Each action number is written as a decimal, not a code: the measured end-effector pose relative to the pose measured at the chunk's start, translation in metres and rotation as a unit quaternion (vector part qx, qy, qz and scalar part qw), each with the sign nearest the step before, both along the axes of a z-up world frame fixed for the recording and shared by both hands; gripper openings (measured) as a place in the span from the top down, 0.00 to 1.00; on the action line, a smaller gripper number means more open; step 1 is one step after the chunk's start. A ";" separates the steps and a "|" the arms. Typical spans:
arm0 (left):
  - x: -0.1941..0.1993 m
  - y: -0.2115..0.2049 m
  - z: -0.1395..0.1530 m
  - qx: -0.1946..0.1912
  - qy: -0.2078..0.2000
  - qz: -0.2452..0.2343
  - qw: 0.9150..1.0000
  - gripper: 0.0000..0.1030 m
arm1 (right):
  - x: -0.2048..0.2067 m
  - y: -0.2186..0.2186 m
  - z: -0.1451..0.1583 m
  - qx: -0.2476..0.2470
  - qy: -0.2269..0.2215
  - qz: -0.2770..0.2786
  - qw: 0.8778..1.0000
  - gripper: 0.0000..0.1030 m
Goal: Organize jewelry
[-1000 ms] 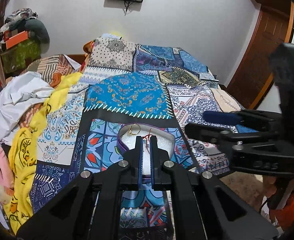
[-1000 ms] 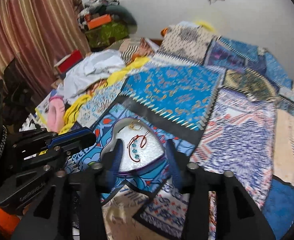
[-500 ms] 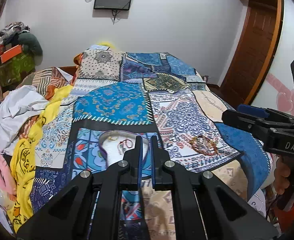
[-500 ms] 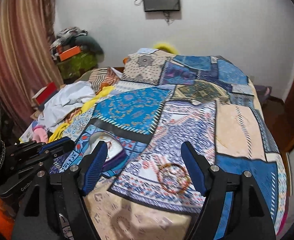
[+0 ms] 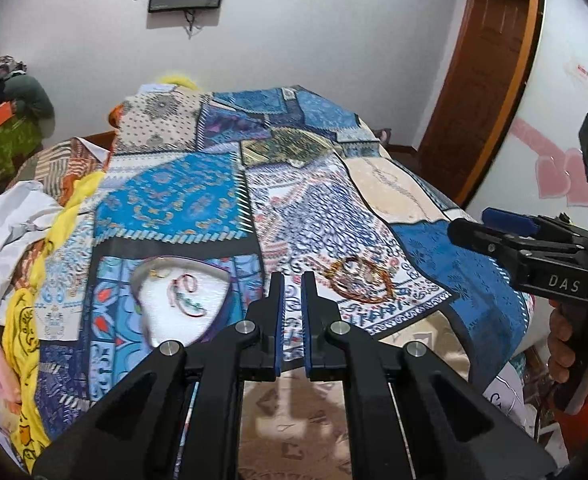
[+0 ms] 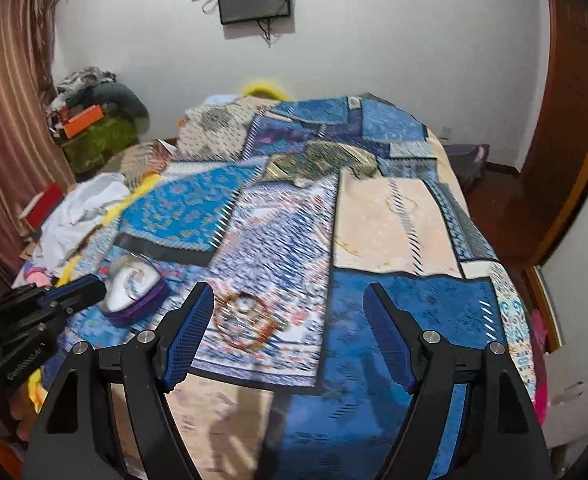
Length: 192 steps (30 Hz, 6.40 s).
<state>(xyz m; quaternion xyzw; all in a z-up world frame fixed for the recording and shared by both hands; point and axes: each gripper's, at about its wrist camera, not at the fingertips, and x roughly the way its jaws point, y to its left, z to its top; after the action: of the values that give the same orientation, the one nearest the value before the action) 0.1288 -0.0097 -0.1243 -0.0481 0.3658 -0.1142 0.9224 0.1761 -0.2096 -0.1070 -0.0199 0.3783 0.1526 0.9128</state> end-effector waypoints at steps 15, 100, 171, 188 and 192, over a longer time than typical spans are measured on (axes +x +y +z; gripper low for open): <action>0.037 -0.035 -0.033 -0.011 0.053 -0.045 0.997 0.80 | 0.015 -0.020 -0.038 -0.017 0.033 0.039 0.999 0.38; 0.005 0.013 0.015 -0.033 -0.032 0.002 0.999 0.88 | 0.000 0.021 0.016 0.045 -0.026 0.099 0.994 0.91; 0.009 0.097 -0.032 -0.024 0.015 0.076 0.997 0.88 | 0.033 0.160 -0.035 0.031 0.081 0.201 0.976 0.84; -0.010 0.072 0.015 -0.015 -0.028 0.075 0.997 0.67 | 0.010 0.084 0.004 0.010 0.004 0.135 0.991 0.66; -0.006 0.056 0.019 -0.013 -0.029 0.062 0.998 0.64 | 0.010 0.058 0.006 0.012 0.003 0.112 0.994 0.66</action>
<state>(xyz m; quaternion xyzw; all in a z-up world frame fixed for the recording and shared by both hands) 0.1231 0.0461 -0.1057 -0.0792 0.3336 -0.0625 0.9373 0.1865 -0.1518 -0.1012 -0.0507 0.3744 0.2582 0.8892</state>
